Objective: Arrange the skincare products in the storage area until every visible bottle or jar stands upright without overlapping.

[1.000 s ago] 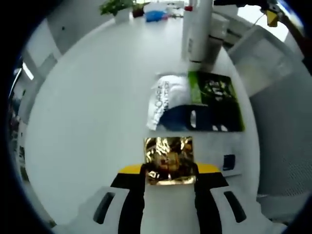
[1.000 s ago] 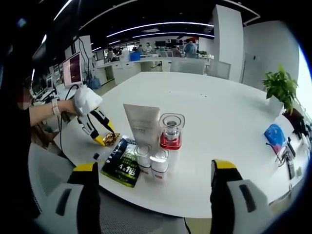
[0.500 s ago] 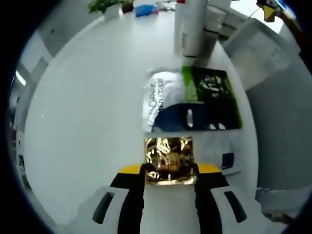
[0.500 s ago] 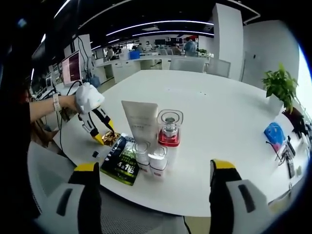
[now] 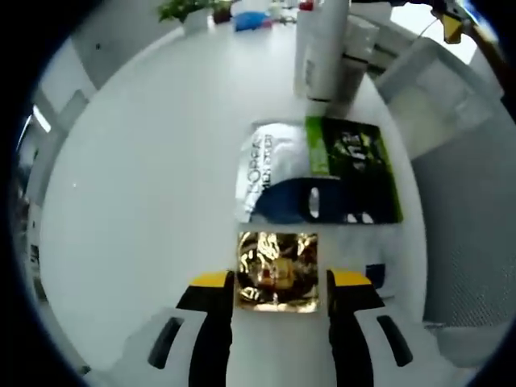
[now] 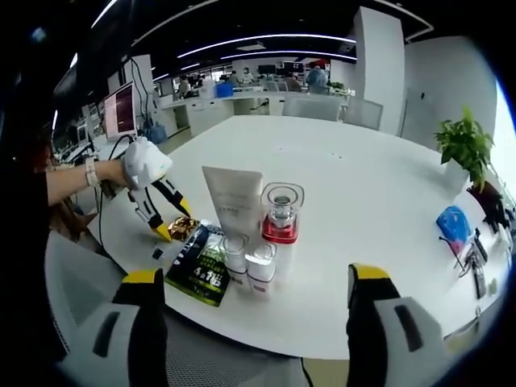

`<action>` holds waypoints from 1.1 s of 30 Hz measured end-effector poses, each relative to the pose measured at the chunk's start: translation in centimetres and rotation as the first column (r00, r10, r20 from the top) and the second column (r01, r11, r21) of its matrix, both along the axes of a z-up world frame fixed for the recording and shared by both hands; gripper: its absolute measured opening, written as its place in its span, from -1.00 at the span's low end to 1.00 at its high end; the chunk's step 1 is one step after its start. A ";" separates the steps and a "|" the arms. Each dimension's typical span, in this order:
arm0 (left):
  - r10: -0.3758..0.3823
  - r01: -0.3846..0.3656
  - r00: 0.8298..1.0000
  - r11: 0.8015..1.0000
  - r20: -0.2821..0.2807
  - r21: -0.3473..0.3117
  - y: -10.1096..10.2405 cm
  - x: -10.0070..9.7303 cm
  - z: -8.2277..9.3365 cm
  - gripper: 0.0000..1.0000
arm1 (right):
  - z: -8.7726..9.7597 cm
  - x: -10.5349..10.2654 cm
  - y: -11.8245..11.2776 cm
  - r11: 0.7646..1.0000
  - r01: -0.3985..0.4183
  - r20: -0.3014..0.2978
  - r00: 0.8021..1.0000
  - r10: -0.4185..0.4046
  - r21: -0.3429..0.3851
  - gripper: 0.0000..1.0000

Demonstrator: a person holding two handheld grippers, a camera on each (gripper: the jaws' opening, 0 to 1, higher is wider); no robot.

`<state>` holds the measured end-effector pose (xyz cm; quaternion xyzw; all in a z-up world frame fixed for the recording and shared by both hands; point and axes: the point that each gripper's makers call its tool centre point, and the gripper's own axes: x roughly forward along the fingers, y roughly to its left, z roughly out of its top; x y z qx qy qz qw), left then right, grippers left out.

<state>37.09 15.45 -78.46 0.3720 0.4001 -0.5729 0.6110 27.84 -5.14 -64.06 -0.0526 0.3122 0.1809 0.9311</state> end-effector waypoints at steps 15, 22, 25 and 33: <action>0.160 -0.151 0.986 0.974 0.037 -0.170 -0.4 1.1 3.0 0.07 | 0.1 -0.5 0.2 1.000 0.002 0.001 1.000 -0.002 -0.015 0.89; 0.263 -0.245 0.965 0.917 0.016 -0.316 -0.9 0.9 6.0 0.22 | 0.2 -0.3 0.8 1.000 -0.017 0.002 1.000 0.017 -0.013 0.89; 0.279 -0.249 0.960 0.901 0.035 -0.356 -1.0 0.6 7.5 0.26 | 0.4 -0.1 0.8 1.000 -0.018 0.008 1.000 0.018 -0.013 0.89; 0.356 -0.297 0.932 0.851 0.060 -0.433 -0.5 0.1 9.7 0.51 | 0.9 0.2 1.3 0.999 -0.020 0.027 0.999 0.019 0.031 0.89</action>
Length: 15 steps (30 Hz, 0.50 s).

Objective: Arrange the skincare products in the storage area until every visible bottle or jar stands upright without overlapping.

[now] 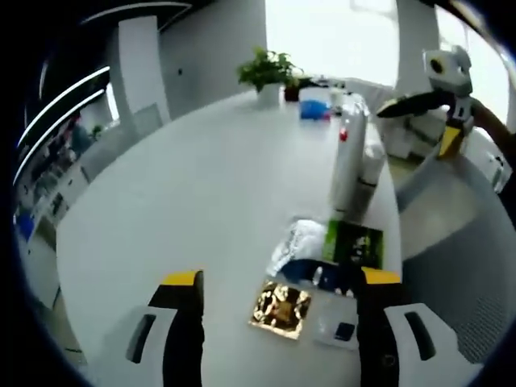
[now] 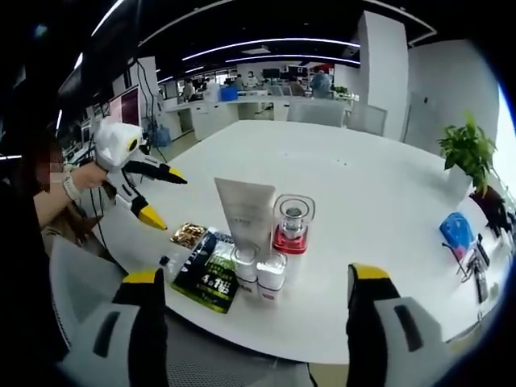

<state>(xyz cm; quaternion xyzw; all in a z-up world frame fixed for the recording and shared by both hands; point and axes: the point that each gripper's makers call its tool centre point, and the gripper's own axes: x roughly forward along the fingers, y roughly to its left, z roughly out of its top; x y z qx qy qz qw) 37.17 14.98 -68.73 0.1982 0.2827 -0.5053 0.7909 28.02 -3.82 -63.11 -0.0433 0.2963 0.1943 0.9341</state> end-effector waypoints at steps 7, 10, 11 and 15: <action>0.076 -0.080 0.996 0.989 -0.035 -0.121 0.4 -1.4 1.7 0.67 | -0.2 0.2 0.1 1.000 -0.008 -0.002 1.000 0.008 -0.003 0.90; 0.126 -0.132 0.991 0.977 -0.046 -0.167 0.9 -1.9 2.7 0.77 | -0.3 0.4 -0.1 1.000 -0.002 0.001 1.000 0.002 0.008 0.90; 0.136 -0.140 0.990 0.975 -0.038 -0.170 1.1 -2.0 2.9 0.79 | -0.4 0.5 -0.1 1.000 0.000 0.001 1.000 0.000 0.008 0.90; 0.181 -0.180 0.983 0.967 -0.012 -0.181 2.3 -2.5 3.8 0.86 | -0.2 0.6 -0.1 1.000 -0.008 0.014 1.000 0.008 0.009 0.92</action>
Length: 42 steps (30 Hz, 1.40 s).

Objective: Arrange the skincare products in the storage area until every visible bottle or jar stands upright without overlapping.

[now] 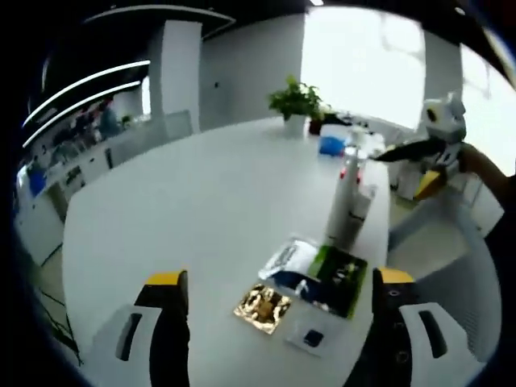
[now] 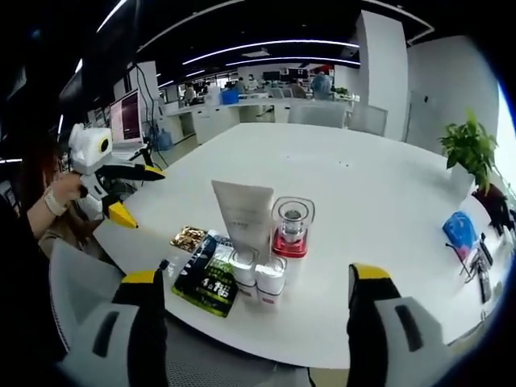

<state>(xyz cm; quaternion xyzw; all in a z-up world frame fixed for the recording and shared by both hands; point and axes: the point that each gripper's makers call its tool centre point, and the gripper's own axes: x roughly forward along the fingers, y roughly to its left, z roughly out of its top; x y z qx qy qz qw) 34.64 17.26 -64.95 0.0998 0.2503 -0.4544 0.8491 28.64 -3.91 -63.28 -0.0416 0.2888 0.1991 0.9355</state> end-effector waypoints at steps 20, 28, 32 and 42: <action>0.153 -0.152 0.988 0.985 0.004 -0.086 2.4 -3.5 2.2 0.94 | 0.3 -1.5 -0.1 1.000 0.005 0.014 1.000 -0.005 -0.004 0.99; 0.253 -0.256 0.967 0.962 -0.039 -0.095 5.2 -3.9 1.3 0.94 | 0.2 -2.1 -0.2 1.000 0.006 0.014 1.000 -0.006 -0.003 0.99; 0.279 -0.281 0.960 0.954 -0.030 -0.100 5.8 -4.3 1.7 0.94 | 0.1 -2.2 -0.1 1.000 0.011 0.023 1.000 -0.011 0.010 0.99; 0.347 -0.349 0.937 0.929 -0.039 -0.125 6.4 -5.4 1.9 0.94 | -0.1 -2.5 0.1 0.999 -0.016 0.039 0.999 0.015 0.035 0.99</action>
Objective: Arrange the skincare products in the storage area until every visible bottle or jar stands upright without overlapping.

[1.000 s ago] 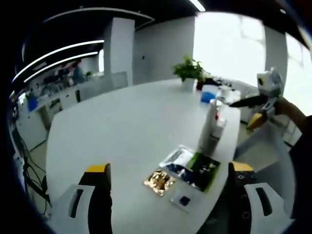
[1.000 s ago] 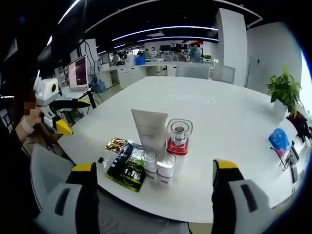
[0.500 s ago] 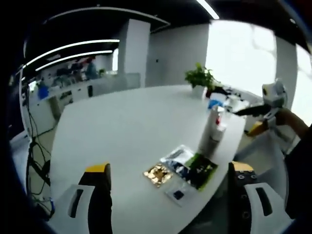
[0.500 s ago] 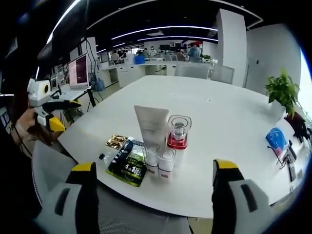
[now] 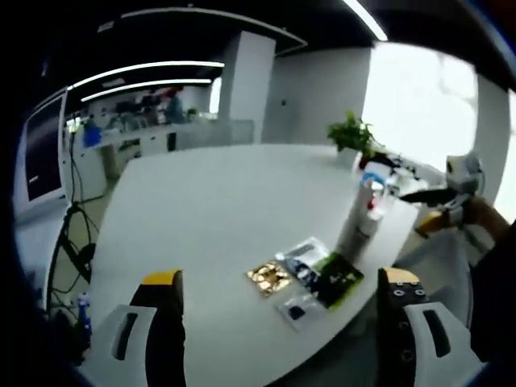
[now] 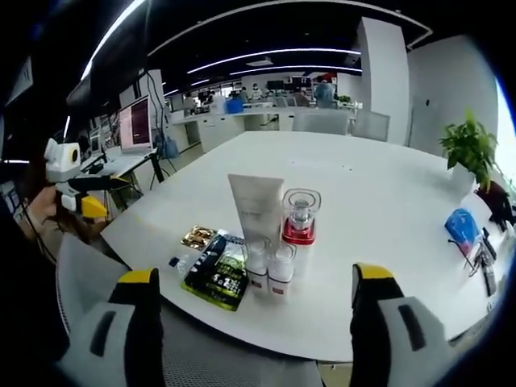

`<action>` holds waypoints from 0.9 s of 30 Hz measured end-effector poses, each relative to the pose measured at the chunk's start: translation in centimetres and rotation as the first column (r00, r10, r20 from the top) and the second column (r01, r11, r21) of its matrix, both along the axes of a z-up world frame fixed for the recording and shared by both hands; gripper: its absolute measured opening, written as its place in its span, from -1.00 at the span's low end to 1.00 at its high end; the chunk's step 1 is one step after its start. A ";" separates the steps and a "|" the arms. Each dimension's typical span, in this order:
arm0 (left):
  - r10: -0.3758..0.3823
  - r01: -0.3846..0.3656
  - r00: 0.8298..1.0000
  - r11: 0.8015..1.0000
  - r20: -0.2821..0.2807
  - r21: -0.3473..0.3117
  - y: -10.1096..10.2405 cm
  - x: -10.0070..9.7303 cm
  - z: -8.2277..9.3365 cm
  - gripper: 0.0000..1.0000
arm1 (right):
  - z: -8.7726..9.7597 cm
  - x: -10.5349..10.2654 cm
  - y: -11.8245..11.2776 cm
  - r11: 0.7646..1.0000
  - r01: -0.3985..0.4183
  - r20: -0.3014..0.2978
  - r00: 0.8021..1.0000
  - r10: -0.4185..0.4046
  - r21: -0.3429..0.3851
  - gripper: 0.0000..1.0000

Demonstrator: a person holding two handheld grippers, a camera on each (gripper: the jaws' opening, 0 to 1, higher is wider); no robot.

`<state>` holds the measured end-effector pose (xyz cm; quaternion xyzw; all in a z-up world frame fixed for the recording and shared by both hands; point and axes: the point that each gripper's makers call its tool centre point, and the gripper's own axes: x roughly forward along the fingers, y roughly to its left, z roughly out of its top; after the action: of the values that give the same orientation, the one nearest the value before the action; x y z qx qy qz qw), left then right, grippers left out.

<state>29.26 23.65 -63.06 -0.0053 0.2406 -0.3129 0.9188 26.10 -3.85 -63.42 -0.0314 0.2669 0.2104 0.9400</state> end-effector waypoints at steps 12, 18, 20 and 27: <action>0.064 -0.064 0.998 0.998 0.004 -0.004 -0.5 -0.8 0.3 0.94 | 0.1 -0.2 -1.5 0.998 -0.046 -0.008 0.999 0.046 0.031 0.99; 0.089 -0.089 0.996 0.996 -0.008 0.013 -0.7 -1.6 1.1 0.94 | 1.2 0.2 -2.4 0.998 -0.056 0.005 0.998 0.056 0.039 0.99; 0.104 -0.104 0.995 0.994 0.002 0.028 -0.4 -1.7 1.2 0.94 | 1.0 0.6 -2.3 0.997 -0.061 0.005 0.998 0.061 0.044 0.99; 0.108 -0.108 0.994 0.993 0.002 0.057 -0.4 -1.8 0.4 0.94 | 0.0 1.0 -1.8 0.996 -0.084 -0.005 0.996 0.084 0.037 0.99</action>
<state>27.46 23.29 -62.62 0.0078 0.2491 -0.2557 0.9341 27.12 -5.62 -63.38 -0.0244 0.2645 0.2546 0.9299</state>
